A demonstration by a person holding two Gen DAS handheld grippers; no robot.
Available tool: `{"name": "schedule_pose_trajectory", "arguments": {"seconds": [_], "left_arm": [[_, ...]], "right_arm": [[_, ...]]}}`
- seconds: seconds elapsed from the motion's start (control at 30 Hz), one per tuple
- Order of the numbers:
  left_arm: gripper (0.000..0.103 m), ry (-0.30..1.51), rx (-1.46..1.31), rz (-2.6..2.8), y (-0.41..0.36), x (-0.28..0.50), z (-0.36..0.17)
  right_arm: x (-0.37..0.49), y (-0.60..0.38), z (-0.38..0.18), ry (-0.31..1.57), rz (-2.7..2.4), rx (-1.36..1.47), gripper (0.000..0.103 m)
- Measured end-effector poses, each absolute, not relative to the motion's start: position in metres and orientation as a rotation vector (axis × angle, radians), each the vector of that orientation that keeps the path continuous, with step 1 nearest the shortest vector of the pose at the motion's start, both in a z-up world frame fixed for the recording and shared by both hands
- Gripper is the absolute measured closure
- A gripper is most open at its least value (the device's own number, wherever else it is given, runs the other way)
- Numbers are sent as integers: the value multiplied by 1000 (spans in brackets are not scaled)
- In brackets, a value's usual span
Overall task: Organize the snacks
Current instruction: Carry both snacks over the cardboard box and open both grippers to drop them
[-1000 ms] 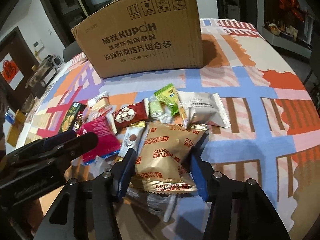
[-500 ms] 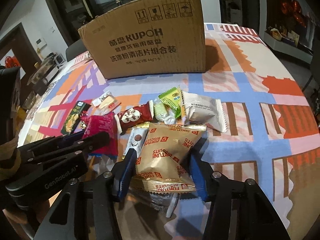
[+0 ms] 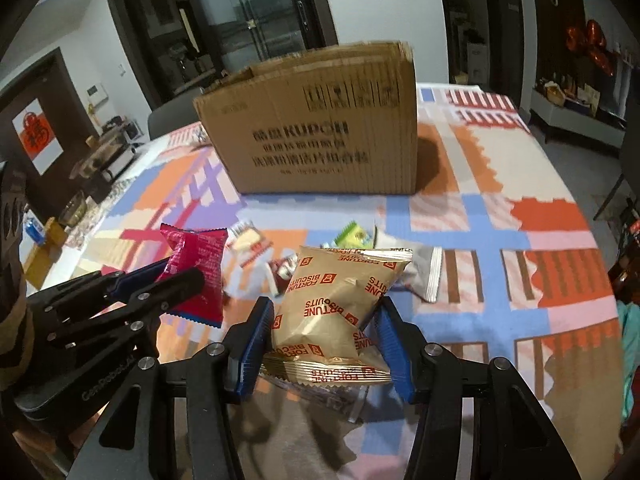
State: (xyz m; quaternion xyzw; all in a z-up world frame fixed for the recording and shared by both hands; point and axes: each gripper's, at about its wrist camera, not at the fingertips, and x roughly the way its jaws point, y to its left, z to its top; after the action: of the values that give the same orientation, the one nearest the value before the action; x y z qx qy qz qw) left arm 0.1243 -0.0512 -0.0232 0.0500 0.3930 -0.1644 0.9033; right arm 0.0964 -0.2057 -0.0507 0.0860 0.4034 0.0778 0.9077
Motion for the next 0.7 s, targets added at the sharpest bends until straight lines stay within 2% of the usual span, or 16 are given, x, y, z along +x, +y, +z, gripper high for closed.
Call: {"name": "schedule_pose_trajectory", "arguments": {"seconds": [0.33,0.7], "left_arm": [[80,683,133,-368,-50,125,27],[81,589,141,-386,-52,176,78]], "right_arm": [[94,-202,4,699,185,145,49],[144,-210,53,589,160,120,49]]}}
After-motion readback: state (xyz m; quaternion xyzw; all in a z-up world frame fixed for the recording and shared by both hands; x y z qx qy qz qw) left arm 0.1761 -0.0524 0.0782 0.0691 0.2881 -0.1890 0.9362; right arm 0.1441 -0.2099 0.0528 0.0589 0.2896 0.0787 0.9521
